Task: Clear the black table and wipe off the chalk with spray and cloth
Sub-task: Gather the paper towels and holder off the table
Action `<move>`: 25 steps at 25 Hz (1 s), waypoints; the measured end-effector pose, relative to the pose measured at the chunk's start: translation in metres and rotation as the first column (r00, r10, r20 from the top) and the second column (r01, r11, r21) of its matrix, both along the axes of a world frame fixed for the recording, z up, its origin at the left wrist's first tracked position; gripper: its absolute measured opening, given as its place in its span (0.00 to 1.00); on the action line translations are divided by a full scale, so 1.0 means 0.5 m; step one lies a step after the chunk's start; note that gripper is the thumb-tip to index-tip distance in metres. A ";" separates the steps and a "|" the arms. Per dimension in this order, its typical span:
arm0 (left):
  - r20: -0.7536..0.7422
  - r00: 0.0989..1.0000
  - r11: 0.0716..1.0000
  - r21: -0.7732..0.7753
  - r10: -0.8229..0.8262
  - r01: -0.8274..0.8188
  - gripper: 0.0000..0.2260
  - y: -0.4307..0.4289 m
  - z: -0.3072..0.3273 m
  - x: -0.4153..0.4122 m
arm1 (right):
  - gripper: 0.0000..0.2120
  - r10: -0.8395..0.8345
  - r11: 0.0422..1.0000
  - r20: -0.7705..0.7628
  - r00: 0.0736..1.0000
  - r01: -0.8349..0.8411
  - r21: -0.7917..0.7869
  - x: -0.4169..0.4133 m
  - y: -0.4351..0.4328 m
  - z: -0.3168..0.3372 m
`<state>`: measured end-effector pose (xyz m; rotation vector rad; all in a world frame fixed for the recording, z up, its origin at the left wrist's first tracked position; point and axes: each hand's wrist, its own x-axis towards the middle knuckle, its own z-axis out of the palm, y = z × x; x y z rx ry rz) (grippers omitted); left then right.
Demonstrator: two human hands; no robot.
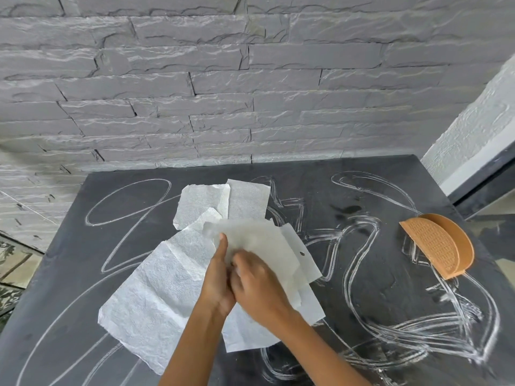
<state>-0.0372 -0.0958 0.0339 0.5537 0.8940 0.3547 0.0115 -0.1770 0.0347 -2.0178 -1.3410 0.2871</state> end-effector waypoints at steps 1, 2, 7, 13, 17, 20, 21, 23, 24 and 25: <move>-0.047 0.999 0.998 0.055 -0.013 0.016 0.17 0.001 -0.002 -0.006 | 0.09 0.012 1.000 -0.099 0.995 -0.011 0.007 -0.010 -0.002 -0.003; -0.075 0.997 0.994 0.106 0.002 0.006 0.14 0.002 -0.005 -0.012 | 0.10 0.013 1.000 -0.196 0.981 -0.010 0.018 -0.011 -0.006 -0.008; -0.054 0.995 0.993 0.079 0.088 -0.083 0.14 0.018 -0.001 -0.053 | 0.06 -0.520 0.851 -0.227 0.824 0.523 -0.048 0.105 -0.043 -0.089; -0.002 0.997 0.996 0.052 0.077 -0.077 0.09 0.008 -0.007 -0.079 | 0.12 -0.708 0.614 0.070 0.703 0.661 -0.431 0.219 -0.088 -0.171; -0.008 0.997 0.997 0.005 0.073 -0.073 0.11 -0.001 -0.011 -0.086 | 0.08 -0.764 0.587 -0.085 0.640 0.633 -0.505 0.232 -0.075 -0.168; -0.010 0.997 0.997 0.011 0.077 -0.077 0.12 0.002 -0.009 -0.090 | 0.17 -0.776 0.597 -0.143 0.614 0.641 -0.483 0.229 -0.083 -0.159; -0.013 0.997 0.997 0.013 0.076 -0.076 0.12 0.002 -0.008 -0.089 | 0.18 -0.777 0.611 -0.181 0.603 0.654 -0.446 0.229 -0.085 -0.152; -0.032 0.997 0.997 0.009 0.073 -0.073 0.11 -0.001 -0.007 -0.086 | 0.15 -0.773 0.633 -0.308 0.554 0.698 -0.335 0.231 -0.085 -0.123; -0.038 0.997 0.997 0.003 0.072 -0.072 0.11 -0.003 -0.007 -0.085 | 0.12 -0.752 0.653 -0.345 0.561 0.707 -0.274 0.232 -0.085 -0.103; -0.039 0.997 0.998 -0.002 0.069 -0.069 0.11 -0.006 -0.007 -0.083 | 0.08 -0.717 0.688 -0.341 0.608 0.695 -0.209 0.229 -0.084 -0.079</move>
